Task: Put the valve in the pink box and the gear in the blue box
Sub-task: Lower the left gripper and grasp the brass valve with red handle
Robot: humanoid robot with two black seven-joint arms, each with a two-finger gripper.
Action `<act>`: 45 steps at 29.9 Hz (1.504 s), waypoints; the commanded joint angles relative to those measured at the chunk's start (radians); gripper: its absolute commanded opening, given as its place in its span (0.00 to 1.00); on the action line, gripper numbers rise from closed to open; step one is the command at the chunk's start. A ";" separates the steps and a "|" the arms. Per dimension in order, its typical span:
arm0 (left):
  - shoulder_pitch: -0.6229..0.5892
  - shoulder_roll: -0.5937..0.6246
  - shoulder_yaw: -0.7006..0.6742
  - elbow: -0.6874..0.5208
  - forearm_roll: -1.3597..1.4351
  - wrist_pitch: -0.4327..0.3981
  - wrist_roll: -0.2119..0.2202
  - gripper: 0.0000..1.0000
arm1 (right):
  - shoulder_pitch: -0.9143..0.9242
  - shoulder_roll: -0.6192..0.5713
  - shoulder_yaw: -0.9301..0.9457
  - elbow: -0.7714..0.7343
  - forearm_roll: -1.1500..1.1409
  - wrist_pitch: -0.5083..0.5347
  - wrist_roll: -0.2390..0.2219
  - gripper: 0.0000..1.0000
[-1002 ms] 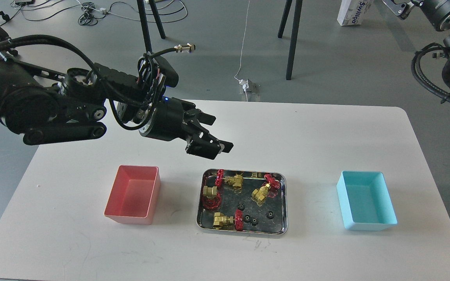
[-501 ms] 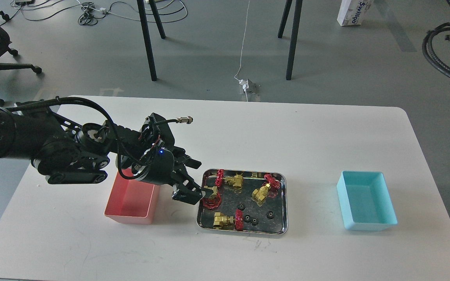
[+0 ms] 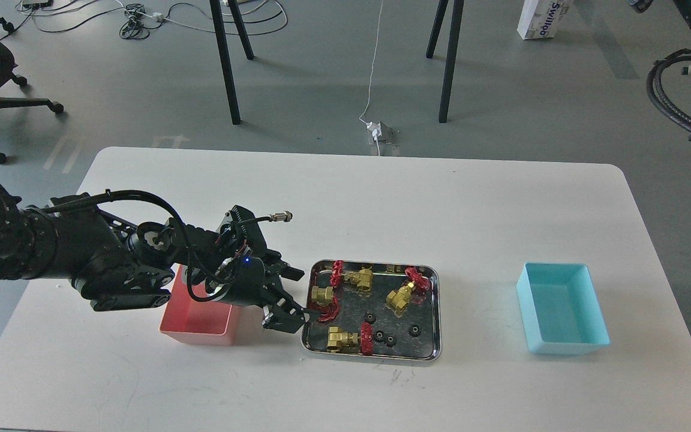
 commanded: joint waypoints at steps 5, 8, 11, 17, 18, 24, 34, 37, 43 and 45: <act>0.028 -0.016 0.000 0.045 -0.001 0.000 0.000 0.86 | -0.027 0.003 0.000 0.008 0.001 -0.001 0.000 1.00; 0.045 -0.024 0.000 0.072 0.000 0.000 0.000 0.83 | -0.033 0.003 0.002 0.008 0.001 -0.001 0.000 1.00; 0.048 -0.044 -0.003 0.088 0.000 0.000 0.000 0.78 | -0.036 0.003 0.002 0.008 0.001 0.001 0.000 1.00; 0.048 -0.056 -0.048 0.089 0.003 0.000 0.000 0.74 | -0.044 0.003 0.002 0.008 0.001 -0.001 0.000 1.00; 0.048 -0.058 -0.056 0.089 0.003 0.001 0.000 0.74 | -0.044 0.003 0.002 0.008 0.001 0.001 0.000 1.00; 0.048 -0.059 -0.068 0.089 0.003 0.001 0.000 0.72 | -0.054 0.002 0.003 0.008 0.001 -0.001 0.000 1.00; 0.069 -0.059 -0.066 0.111 0.007 0.003 0.000 0.67 | -0.059 0.002 0.002 0.008 0.001 0.001 0.000 1.00; 0.076 -0.065 -0.066 0.121 0.007 0.024 0.000 0.64 | -0.068 0.003 0.003 0.008 0.001 -0.001 0.000 1.00; 0.088 -0.069 -0.062 0.123 0.007 0.040 0.000 0.60 | -0.070 0.003 0.002 0.008 0.001 -0.002 0.000 1.00; 0.088 -0.067 -0.062 0.123 0.007 0.040 0.000 0.58 | -0.070 0.003 0.003 0.008 0.001 -0.002 0.000 1.00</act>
